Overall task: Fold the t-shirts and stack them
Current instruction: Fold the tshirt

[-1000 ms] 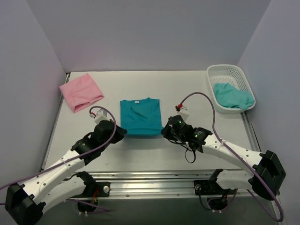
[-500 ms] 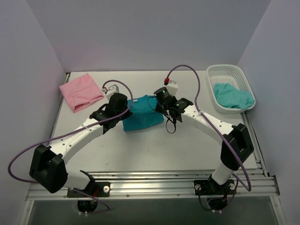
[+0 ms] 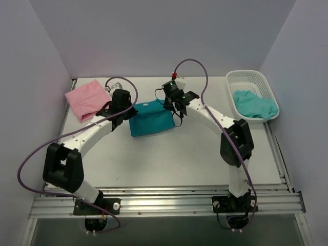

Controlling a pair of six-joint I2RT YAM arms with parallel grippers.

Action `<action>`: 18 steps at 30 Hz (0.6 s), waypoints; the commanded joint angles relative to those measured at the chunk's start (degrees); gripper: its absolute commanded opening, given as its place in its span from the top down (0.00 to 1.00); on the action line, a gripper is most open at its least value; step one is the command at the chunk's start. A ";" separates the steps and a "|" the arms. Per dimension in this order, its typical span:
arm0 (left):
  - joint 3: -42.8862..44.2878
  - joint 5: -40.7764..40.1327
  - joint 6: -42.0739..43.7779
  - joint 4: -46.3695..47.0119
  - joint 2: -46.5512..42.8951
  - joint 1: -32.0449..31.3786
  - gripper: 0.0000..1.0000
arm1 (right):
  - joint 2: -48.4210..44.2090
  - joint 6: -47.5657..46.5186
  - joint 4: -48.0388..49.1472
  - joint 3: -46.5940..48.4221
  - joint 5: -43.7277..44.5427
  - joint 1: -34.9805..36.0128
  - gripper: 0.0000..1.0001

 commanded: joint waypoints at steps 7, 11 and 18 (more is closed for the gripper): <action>47.13 22.60 5.62 -2.88 44.42 16.62 0.06 | 48.95 -0.86 -14.08 68.90 -3.02 -14.05 0.00; 51.30 22.81 7.98 -2.86 42.40 16.80 0.06 | 24.26 -0.22 10.31 28.86 -0.86 -15.02 0.00; 33.17 14.11 9.65 2.00 22.35 16.45 0.06 | 7.49 -4.18 13.10 15.02 3.19 -13.97 0.00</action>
